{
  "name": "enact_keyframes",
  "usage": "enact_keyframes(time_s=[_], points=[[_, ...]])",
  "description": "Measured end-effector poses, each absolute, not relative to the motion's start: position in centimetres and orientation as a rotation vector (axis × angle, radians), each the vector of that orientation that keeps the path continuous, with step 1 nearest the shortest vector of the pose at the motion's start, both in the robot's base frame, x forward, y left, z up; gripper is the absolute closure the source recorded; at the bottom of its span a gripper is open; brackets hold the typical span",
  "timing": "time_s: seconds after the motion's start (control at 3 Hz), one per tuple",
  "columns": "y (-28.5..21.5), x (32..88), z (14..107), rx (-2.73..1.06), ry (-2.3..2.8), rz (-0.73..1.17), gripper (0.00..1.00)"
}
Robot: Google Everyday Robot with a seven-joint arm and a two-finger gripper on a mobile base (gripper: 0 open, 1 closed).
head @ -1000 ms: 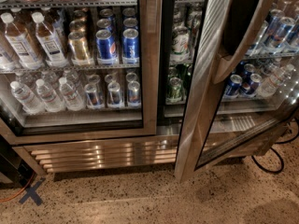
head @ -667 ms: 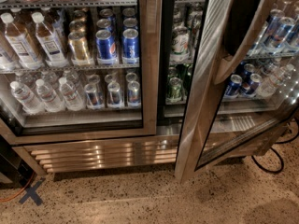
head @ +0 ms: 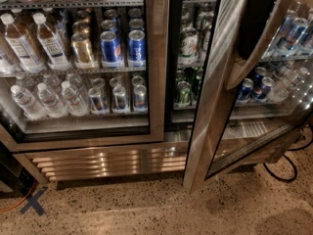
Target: Open right fridge door
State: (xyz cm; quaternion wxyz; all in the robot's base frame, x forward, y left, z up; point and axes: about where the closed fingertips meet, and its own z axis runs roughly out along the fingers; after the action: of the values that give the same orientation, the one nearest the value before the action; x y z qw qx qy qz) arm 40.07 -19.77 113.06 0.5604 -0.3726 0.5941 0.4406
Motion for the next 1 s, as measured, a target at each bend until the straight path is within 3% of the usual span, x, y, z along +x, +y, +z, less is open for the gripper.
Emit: enact_keyframes(time_s=[1.0], points=[[-16.5,39.2,112.4,-0.946,1.411,1.122,0.38]])
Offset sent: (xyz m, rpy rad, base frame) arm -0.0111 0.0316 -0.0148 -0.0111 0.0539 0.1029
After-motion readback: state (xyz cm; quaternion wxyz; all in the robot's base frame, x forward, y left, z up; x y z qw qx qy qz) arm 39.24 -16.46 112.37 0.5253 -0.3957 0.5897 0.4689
